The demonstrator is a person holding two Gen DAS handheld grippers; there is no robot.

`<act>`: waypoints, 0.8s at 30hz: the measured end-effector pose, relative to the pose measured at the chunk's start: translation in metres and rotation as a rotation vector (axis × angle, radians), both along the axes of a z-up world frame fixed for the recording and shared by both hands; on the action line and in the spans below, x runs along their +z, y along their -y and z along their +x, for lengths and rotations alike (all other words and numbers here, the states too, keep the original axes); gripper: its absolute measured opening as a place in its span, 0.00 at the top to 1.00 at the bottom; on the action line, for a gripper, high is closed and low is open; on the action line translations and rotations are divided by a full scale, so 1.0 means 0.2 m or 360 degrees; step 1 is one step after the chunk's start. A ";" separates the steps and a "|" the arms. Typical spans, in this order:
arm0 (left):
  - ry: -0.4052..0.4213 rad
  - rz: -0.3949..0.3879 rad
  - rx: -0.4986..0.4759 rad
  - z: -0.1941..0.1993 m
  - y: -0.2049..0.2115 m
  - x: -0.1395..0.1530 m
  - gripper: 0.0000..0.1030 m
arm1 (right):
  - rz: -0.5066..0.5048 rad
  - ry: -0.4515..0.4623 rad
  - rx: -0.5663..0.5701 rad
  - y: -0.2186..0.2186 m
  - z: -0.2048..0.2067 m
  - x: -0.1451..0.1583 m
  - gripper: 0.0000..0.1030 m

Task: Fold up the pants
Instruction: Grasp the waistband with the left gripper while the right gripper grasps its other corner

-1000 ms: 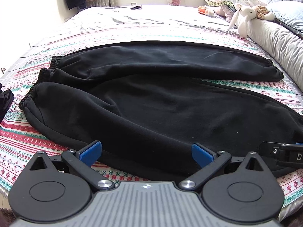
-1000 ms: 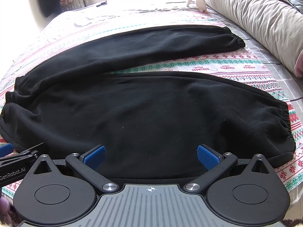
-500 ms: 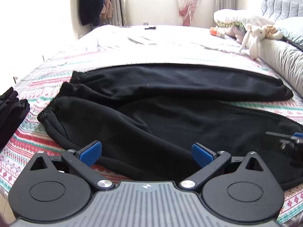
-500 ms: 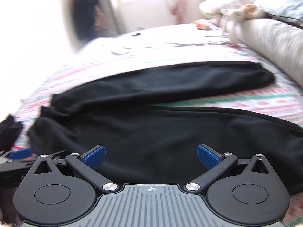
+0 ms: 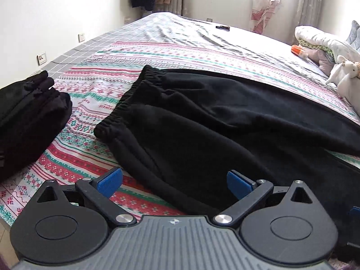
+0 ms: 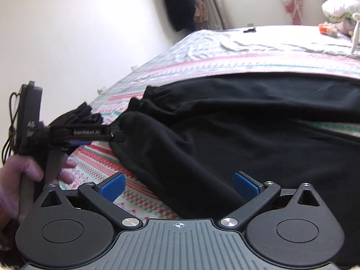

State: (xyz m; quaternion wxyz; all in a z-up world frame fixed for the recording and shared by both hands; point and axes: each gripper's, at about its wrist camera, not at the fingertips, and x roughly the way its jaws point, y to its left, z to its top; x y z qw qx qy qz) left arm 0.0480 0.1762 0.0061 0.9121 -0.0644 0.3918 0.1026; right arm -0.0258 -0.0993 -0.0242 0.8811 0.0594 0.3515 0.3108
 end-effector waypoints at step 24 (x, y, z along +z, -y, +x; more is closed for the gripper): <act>0.0145 -0.0333 0.0278 0.09 -0.53 -0.14 0.80 | -0.0451 0.0231 0.0384 -0.46 -0.02 -0.22 0.97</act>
